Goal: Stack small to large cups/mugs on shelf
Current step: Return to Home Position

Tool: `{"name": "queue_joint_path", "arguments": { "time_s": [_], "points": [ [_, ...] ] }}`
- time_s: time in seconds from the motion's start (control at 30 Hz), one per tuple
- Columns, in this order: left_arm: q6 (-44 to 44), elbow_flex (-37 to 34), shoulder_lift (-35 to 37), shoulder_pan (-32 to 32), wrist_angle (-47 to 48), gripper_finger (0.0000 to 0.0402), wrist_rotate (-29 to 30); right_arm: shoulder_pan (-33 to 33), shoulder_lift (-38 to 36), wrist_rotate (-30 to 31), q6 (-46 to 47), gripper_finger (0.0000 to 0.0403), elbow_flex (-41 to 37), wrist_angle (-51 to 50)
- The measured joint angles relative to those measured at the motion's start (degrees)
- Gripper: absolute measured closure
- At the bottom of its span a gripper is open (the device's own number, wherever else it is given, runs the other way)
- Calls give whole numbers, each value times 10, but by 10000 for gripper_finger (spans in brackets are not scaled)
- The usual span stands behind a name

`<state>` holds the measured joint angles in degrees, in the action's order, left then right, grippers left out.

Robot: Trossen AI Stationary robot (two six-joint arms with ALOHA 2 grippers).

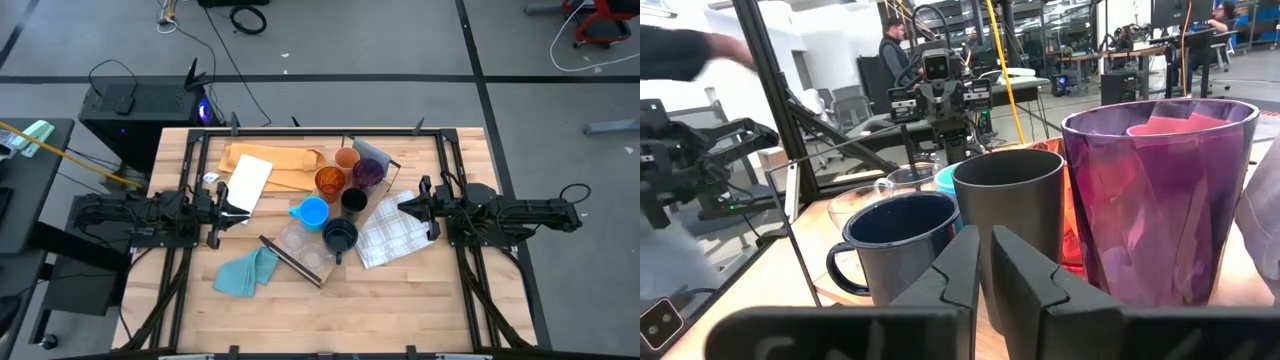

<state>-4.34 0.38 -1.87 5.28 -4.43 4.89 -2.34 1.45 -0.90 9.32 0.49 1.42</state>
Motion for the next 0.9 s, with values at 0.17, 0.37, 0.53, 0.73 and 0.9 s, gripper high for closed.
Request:
{"name": "queue_joint_path", "arguments": {
  "time_s": [0.17,0.37,0.53,0.73,0.9],
  "points": [
    [0,0,0,0,0,344,0,0,0,0,0,366,0,0],
    [0,0,0,0,0,350,0,0,0,0,0,366,0,0],
    [0,0,0,0,0,350,0,0,0,0,0,366,0,0],
    [0,0,0,0,0,342,0,0,0,0,0,366,0,0],
    [0,0,0,0,0,341,0,0,0,0,0,366,0,0]
  ]
}}
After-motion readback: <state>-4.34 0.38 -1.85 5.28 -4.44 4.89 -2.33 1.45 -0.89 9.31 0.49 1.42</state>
